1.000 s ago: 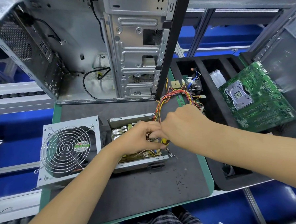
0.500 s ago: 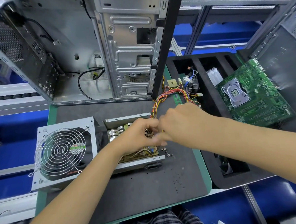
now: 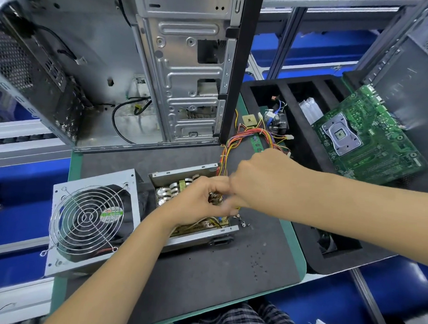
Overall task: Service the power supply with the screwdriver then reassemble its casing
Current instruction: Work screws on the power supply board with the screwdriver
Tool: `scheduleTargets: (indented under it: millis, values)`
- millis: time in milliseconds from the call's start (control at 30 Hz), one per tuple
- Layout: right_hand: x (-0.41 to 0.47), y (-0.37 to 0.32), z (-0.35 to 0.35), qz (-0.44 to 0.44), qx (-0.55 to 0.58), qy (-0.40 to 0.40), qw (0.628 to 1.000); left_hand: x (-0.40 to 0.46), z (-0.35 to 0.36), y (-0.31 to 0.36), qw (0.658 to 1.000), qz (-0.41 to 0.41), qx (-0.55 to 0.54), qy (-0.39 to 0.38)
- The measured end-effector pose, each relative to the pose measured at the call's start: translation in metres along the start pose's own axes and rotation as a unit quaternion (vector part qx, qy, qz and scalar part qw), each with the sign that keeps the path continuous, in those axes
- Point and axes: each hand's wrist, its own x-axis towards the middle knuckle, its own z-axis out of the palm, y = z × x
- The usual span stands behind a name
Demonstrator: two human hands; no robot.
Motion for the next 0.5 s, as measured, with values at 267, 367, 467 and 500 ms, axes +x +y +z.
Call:
scheduleTargets:
  millis: [267, 367, 467, 500]
  values:
    - [0.003, -0.002, -0.003, -0.034, -0.031, -0.026, 0.999, -0.002, 0.000, 0.004, 0.999, -0.015, -0.035, -0.014]
    - [0.009, -0.005, -0.001, -0.002, -0.051, -0.014, 0.999, 0.003, 0.004, 0.002, 0.999, -0.014, -0.042, 0.016]
    - [0.004, -0.001, -0.002, 0.019, -0.040, 0.010, 0.999, 0.003, 0.003, 0.000, 1.000, 0.001, -0.015, 0.008]
    - [0.003, 0.001, -0.002, 0.007, -0.022, -0.001, 1.000, 0.003, 0.002, 0.000, 1.000, 0.004, -0.007, 0.004]
